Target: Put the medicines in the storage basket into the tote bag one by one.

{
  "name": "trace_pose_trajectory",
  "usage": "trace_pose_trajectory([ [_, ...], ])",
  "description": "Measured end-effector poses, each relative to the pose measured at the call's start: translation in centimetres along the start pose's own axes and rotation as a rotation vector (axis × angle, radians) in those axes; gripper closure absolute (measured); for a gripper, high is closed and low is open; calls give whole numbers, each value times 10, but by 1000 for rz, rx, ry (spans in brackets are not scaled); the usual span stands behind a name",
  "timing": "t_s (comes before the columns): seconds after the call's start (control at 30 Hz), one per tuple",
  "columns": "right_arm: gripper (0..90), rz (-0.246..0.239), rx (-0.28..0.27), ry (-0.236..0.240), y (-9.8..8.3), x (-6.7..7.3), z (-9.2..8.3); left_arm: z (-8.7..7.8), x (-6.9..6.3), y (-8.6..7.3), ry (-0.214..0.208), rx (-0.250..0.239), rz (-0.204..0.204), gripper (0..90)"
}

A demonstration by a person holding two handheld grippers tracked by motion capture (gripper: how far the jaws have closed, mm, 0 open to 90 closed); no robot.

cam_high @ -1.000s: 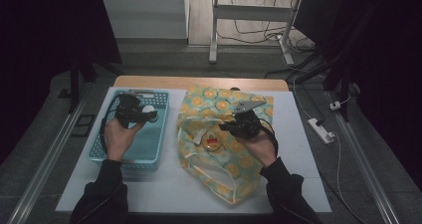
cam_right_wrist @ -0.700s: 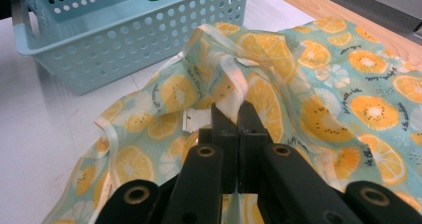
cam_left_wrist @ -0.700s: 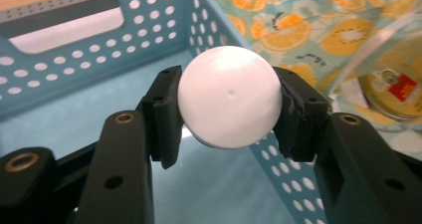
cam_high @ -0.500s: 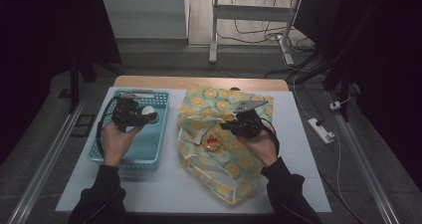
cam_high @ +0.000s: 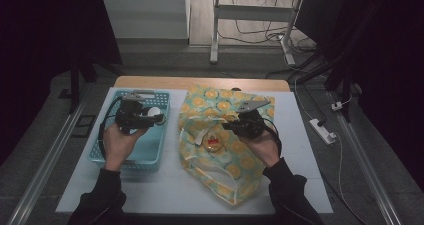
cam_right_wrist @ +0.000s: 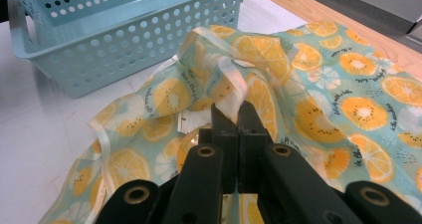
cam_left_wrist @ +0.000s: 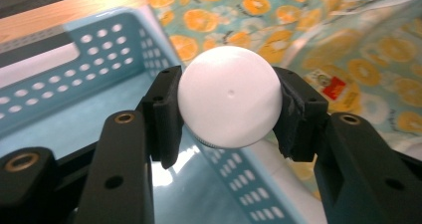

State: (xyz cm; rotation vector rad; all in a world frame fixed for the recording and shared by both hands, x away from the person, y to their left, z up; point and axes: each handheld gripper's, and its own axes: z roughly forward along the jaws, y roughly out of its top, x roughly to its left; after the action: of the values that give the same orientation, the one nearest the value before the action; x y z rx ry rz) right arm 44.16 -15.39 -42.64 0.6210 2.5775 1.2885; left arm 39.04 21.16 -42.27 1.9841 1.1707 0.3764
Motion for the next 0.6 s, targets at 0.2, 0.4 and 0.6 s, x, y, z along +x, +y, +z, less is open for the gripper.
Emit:
trace_pose_trajectory([
  [0.2, 897, -2, -2, -1, 0, 0, -1, 3, -20, 7, -48, 1, 46, 503],
  [0.4, 898, -2, -3, -2, 1, 0, -1, 10, -40, 13, -83, 15, 98, 503],
  [0.6, 897, -2, -9, -3, 1, 0, -2, 23, -60, 18, -127, 41, 150, 503],
])
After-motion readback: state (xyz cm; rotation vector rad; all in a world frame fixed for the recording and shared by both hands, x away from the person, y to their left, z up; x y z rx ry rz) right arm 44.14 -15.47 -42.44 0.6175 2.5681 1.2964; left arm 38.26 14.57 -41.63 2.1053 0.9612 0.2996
